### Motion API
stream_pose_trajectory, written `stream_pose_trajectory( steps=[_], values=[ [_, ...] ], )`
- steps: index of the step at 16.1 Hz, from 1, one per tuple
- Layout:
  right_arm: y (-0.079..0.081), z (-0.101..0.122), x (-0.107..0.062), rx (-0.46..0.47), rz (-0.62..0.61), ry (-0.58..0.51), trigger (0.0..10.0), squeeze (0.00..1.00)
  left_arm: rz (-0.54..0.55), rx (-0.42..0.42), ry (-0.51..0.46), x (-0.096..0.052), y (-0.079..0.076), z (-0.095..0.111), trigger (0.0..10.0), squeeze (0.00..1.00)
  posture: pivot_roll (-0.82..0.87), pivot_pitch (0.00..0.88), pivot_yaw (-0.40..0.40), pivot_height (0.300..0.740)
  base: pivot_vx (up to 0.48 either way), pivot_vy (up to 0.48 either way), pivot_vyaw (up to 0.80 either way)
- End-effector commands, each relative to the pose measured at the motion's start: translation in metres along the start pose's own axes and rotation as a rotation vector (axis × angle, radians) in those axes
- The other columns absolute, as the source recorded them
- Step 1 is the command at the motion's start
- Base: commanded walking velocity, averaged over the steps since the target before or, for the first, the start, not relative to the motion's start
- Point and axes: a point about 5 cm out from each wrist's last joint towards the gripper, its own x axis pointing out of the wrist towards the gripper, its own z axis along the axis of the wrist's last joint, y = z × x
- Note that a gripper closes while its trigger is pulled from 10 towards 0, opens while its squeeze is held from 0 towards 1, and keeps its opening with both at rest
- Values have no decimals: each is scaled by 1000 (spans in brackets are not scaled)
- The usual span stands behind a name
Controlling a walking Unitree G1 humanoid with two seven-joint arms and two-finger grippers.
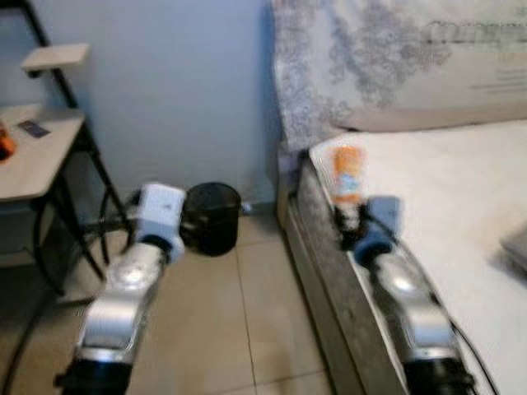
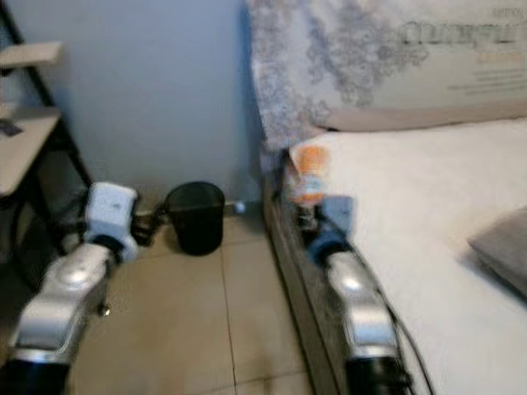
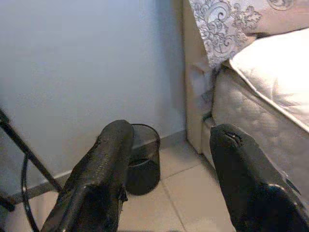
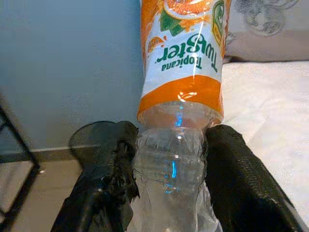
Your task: Clean up the room
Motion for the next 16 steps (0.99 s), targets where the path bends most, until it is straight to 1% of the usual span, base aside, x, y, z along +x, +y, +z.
stream_pose_trajectory(
  steps=[1,4,8,16],
  values=[
    [16,6,3,8,45,-32,10000,0,35,19,-9,-2,11,3,10000,0,-15,0,-12,740,345,0,0],
    [15,5,3,2,39,-31,10000,0,35,20,-9,-2,11,2,10000,0,-14,0,-11,740,350,0,0],
    [12,4,3,-45,21,-31,10000,0,37,22,-10,-2,10,2,10000,0,-8,0,-15,740,346,0,0],
    [11,2,2,-28,23,-27,10000,0,31,20,-12,-2,8,2,10000,0,-9,0,-17,740,348,0,0]
  ],
)
